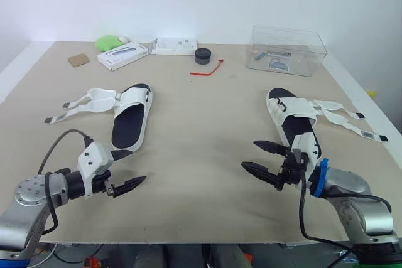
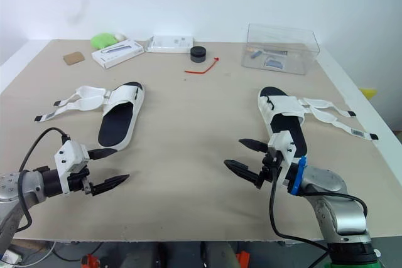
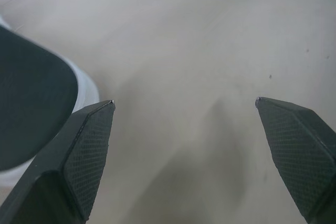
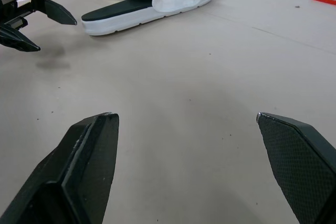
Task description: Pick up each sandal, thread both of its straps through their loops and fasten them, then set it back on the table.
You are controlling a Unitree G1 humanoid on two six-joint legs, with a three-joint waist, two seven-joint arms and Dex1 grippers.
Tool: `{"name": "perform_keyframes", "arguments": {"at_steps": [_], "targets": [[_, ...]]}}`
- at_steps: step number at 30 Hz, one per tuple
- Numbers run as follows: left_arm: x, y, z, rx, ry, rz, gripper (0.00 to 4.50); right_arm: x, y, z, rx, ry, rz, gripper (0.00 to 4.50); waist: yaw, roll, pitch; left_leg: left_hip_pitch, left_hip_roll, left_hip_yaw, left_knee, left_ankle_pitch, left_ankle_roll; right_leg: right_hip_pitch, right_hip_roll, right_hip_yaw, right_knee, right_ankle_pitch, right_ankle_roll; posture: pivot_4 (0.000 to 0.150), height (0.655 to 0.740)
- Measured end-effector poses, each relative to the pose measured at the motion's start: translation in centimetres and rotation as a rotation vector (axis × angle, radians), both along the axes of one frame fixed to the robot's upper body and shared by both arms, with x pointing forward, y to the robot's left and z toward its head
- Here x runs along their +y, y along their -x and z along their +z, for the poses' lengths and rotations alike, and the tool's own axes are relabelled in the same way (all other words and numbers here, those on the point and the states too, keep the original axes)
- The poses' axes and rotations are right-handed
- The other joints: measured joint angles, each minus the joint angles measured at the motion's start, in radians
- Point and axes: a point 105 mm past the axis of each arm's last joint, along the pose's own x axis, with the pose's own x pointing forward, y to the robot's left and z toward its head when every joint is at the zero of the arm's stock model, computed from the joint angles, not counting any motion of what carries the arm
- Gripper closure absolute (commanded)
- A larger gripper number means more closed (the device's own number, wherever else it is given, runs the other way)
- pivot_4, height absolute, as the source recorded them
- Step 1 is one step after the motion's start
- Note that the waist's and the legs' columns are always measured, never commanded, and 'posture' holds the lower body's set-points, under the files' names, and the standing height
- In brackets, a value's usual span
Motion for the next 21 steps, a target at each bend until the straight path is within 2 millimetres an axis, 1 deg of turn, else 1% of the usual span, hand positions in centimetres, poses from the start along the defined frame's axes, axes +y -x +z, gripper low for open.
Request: {"name": "perform_keyframes", "arguments": {"at_steps": [2,3,4,7,8,10,11,12,13,14,16,18,21], "targets": [[-0.4,-0.1,0.1,-0.002,0.007,-0.013,0.07,-0.1,-0.1,0.0,-0.002,-0.007,-0.019,0.00,0.000,0.000,0.000,0.000,0.000,0.000,0.000,0.000,0.000,0.000,0.000,0.000,0.000,0.000,0.000,0.150,0.7400],[-1.3,-0.2,0.2,-0.001,0.021,-0.038,0.07,-0.5,-0.4,0.0,-0.007,-0.029,-0.072,0.00,0.000,0.000,0.000,0.000,0.000,0.000,0.000,0.000,0.000,0.000,0.000,0.000,0.000,0.000,0.000,0.150,0.7400],[-3.2,0.1,0.4,-0.010,0.039,-0.113,0.07,-1.0,-0.9,0.0,-0.015,-0.045,-0.147,0.00,0.000,0.000,0.000,0.000,-0.001,0.000,0.000,0.000,0.000,0.000,0.000,0.001,0.000,0.000,0.001,0.150,0.7400],[-5.9,1.0,0.7,-0.011,0.046,-0.240,0.07,-1.7,-1.8,-0.1,-0.016,-0.058,-0.262,0.00,0.000,0.000,0.000,0.000,-0.001,0.001,0.000,0.000,0.000,0.000,0.001,0.002,0.000,0.001,0.001,0.150,0.7400],[-6.0,1.0,0.7,-0.011,0.047,-0.244,0.07,-1.7,-1.8,0.0,-0.016,-0.058,-0.267,0.00,0.000,0.000,0.000,0.000,-0.001,0.001,0.000,0.000,0.000,0.000,0.001,0.003,0.000,0.001,0.001,0.150,0.7400],[-7.8,1.4,0.9,-0.007,0.061,-0.327,0.07,-2.6,-2.7,0.1,-0.016,-0.071,-0.377,0.00,0.000,0.000,0.000,0.000,-0.001,0.001,0.001,0.000,0.000,0.000,0.001,0.003,0.001,0.001,0.001,0.150,0.7400],[-10.1,1.6,1.6,-0.025,0.090,-0.416,0.07,-3.3,-4.0,0.5,-0.021,-0.085,-0.503,0.00,0.000,0.000,0.000,0.000,-0.002,0.001,0.001,0.001,-0.001,0.000,0.002,0.003,0.001,0.002,0.002,0.150,0.7400],[-10.1,1.6,1.6,-0.026,0.090,-0.418,0.07,-3.3,-4.0,0.5,-0.021,-0.085,-0.505,0.00,0.000,0.000,0.000,0.000,-0.002,0.001,0.001,0.001,-0.001,0.000,0.002,0.003,0.001,0.002,0.002,0.150,0.7400],[-10.5,1.3,1.8,-0.032,0.093,-0.431,0.07,-4.0,-4.6,0.5,-0.027,-0.084,-0.579,0.00,-0.001,0.000,0.000,0.000,-0.001,0.000,0.001,0.001,-0.001,0.001,0.003,0.003,0.001,0.001,0.002,0.150,0.7400],[-11.1,0.9,2.3,-0.050,0.104,-0.444,0.07,-4.4,-5.4,0.8,-0.038,-0.094,-0.635,0.00,-0.001,0.001,0.000,-0.001,-0.001,0.001,0.002,0.001,-0.001,0.000,0.003,0.004,0.001,0.003,0.001,0.150,0.7400],[-12.0,0.7,3.2,-0.083,0.112,-0.477,0.07,-4.5,-6.2,1.6,-0.072,-0.078,-0.675,0.00,-0.002,0.001,0.000,-0.001,-0.002,0.001,0.002,0.002,0.000,0.000,0.003,0.005,0.001,0.004,0.001,0.150,0.7400],[-12.0,0.7,3.1,-0.075,0.111,-0.480,0.07,-4.9,-6.5,2.0,-0.091,-0.066,-0.708,0.00,-0.003,0.002,-0.001,0.000,-0.001,0.001,0.001,0.002,0.000,0.000,0.004,0.005,0.001,0.003,0.001,0.150,0.7400],[-12.0,0.6,2.9,-0.056,0.115,-0.468,0.07,-5.6,-7.3,1.6,-0.080,-0.048,-0.752,0.00,-0.003,0.002,0.000,-0.001,-0.001,0.001,0.001,0.002,0.000,-0.001,0.003,0.004,0.001,0.003,0.001,0.150,0.7400]]}}
